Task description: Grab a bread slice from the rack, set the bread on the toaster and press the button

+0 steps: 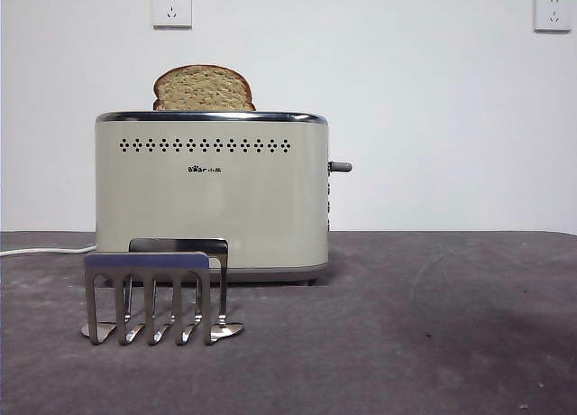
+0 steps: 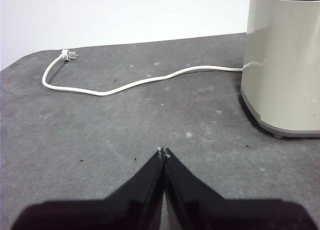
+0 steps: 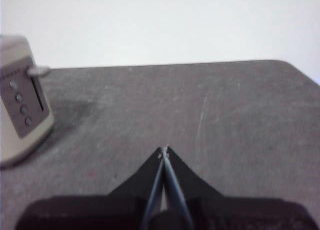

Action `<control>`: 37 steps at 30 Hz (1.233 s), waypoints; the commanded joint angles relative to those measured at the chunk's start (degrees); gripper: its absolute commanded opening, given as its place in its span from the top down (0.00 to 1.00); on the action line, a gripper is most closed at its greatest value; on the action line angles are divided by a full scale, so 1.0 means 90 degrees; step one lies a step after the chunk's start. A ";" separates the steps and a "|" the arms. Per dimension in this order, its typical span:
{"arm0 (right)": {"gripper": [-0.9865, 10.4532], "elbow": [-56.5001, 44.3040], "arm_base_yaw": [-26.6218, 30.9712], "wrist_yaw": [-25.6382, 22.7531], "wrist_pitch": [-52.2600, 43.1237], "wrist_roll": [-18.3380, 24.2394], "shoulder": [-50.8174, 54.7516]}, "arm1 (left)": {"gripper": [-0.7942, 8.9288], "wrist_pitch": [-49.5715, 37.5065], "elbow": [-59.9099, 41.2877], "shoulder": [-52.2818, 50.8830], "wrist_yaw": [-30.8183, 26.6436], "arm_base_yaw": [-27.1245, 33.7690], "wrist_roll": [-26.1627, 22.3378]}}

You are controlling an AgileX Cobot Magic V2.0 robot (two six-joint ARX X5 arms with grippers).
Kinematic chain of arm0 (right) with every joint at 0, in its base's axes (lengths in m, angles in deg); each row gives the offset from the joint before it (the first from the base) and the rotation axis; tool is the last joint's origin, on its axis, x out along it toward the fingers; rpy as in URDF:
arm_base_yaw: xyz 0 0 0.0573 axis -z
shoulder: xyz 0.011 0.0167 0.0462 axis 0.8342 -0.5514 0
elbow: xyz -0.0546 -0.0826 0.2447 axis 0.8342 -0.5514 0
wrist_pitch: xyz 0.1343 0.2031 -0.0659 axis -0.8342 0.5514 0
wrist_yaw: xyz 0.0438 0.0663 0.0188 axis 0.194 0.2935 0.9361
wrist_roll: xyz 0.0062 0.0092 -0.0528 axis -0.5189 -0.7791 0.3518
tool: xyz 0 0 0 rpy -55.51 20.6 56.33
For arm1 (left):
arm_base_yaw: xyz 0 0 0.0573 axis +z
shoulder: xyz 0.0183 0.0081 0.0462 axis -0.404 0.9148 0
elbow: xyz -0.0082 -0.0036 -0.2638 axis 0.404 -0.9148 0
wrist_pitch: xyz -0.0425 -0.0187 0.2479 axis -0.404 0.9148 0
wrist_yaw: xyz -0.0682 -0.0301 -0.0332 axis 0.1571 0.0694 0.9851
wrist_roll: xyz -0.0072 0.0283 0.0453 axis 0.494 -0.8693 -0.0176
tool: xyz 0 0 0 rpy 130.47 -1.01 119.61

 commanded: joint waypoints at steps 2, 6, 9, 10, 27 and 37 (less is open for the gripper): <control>0.91 -0.0185 -0.0104 -0.0022 0.0240 0.0063 0.0204 | 0.92 -0.0012 -0.0090 -0.0017 -0.0010 0.0012 0.0049; 0.91 -0.0185 -0.0148 -0.0024 0.0359 0.0192 0.0206 | 0.92 -0.0012 -0.0090 -0.0017 -0.0007 0.0012 0.0046; 0.91 -0.0185 -0.0148 -0.0022 0.0605 0.0182 0.0206 | 0.92 -0.0012 -0.0090 -0.0017 -0.0007 0.0012 0.0049; 0.91 -0.0185 -0.0148 -0.0017 0.0593 0.0189 0.0206 | 0.92 -0.0012 -0.0090 -0.0017 -0.0007 0.0012 0.0046; 0.91 -0.0182 -0.0136 -0.0027 0.0583 0.0002 0.0104 | 0.92 -0.0012 -0.0090 -0.0017 -0.0007 0.0012 0.0046; 0.91 -0.0182 -0.0136 -0.0027 0.0583 0.0002 0.0104 | 0.92 -0.0012 -0.0090 -0.0017 -0.0007 0.0012 0.0046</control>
